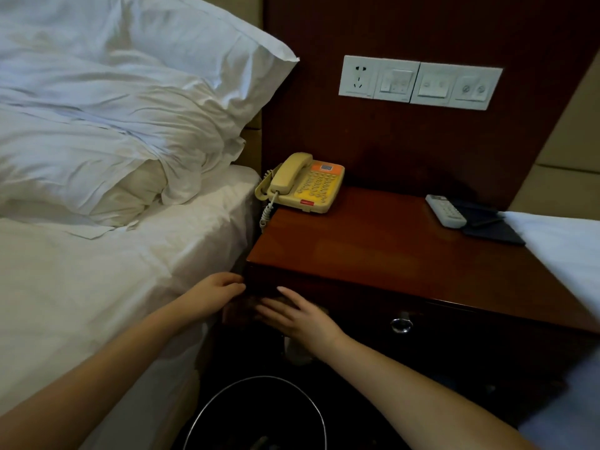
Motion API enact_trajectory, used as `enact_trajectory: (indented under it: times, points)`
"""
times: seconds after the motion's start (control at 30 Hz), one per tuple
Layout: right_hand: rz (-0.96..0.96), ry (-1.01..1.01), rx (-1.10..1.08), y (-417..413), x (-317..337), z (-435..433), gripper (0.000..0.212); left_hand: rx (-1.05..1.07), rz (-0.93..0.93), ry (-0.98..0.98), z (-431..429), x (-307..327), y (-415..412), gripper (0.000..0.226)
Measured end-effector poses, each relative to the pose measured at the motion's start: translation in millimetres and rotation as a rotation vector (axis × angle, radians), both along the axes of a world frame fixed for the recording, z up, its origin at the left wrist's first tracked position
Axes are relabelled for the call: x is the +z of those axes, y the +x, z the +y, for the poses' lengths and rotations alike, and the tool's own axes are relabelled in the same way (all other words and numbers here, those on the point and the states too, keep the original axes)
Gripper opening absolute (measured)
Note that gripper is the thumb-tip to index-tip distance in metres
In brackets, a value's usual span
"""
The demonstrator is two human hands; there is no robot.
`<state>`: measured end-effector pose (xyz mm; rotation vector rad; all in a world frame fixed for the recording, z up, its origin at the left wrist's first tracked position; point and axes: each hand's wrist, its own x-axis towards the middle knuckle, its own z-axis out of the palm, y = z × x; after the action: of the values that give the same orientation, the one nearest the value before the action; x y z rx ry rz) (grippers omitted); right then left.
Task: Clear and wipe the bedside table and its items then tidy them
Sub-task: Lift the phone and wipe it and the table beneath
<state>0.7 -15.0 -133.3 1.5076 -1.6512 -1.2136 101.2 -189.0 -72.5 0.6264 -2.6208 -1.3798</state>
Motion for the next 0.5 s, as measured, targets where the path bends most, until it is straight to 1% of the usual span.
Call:
enact_trajectory:
  times: [0.1,0.23,0.33,0.43,0.5]
  points:
    - [-0.027,-0.005,-0.025,-10.0,2.5,51.4,0.072,-0.011,-0.02,-0.072,3.2,4.2,4.6,0.029]
    - [-0.045,0.051,-0.071,-21.8,9.6,94.5,0.078,0.039,0.019,-0.114,-2.2,15.0,6.3,0.032]
    - [-0.063,0.048,-0.032,-11.3,26.5,74.9,0.071,0.073,0.052,-0.153,-10.2,19.8,7.1,0.032]
    - [-0.035,0.04,0.03,10.9,38.7,25.6,0.068,0.074,0.055,-0.096,-9.1,17.4,9.9,0.032]
    - [-0.024,0.017,-0.008,19.8,36.1,-2.9,0.071,0.022,0.04,-0.053,-3.9,11.0,11.5,0.033]
